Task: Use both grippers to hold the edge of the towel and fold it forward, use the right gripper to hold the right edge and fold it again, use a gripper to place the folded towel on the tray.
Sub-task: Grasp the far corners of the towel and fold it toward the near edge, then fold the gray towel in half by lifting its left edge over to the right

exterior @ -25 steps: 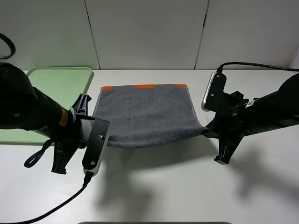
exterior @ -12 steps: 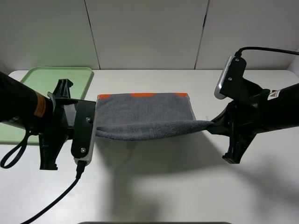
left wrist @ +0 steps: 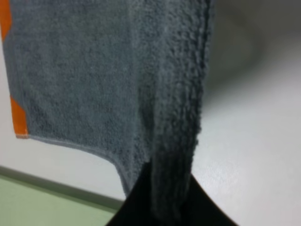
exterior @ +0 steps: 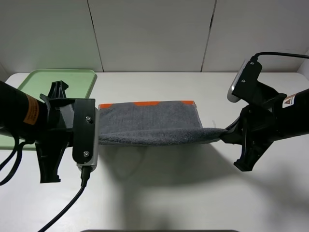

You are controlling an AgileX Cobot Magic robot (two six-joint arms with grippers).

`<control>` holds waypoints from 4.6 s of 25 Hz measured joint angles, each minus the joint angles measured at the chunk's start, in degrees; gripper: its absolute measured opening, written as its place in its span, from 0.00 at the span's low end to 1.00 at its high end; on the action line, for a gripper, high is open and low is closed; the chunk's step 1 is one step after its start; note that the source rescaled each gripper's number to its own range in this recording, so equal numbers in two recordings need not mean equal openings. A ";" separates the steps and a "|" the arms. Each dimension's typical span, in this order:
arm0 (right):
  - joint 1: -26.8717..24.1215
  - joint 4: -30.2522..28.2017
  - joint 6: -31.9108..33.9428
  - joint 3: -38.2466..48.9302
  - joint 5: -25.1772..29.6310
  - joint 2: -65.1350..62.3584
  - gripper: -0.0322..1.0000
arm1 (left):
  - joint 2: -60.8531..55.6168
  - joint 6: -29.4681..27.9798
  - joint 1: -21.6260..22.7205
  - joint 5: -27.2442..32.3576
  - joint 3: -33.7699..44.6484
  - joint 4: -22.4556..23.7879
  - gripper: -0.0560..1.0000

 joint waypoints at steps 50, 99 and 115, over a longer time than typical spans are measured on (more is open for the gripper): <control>0.64 -0.70 12.33 -24.76 -11.67 30.65 0.03 | 31.07 -4.24 26.00 -8.90 -22.94 3.69 0.05; 0.00 -1.15 19.41 -24.76 -19.55 32.03 1.00 | 32.77 -4.42 26.65 -14.62 -23.40 4.78 1.00; 0.00 -1.15 26.86 -24.76 -18.80 32.03 1.00 | 32.77 -4.46 26.65 -14.85 -23.40 4.78 1.00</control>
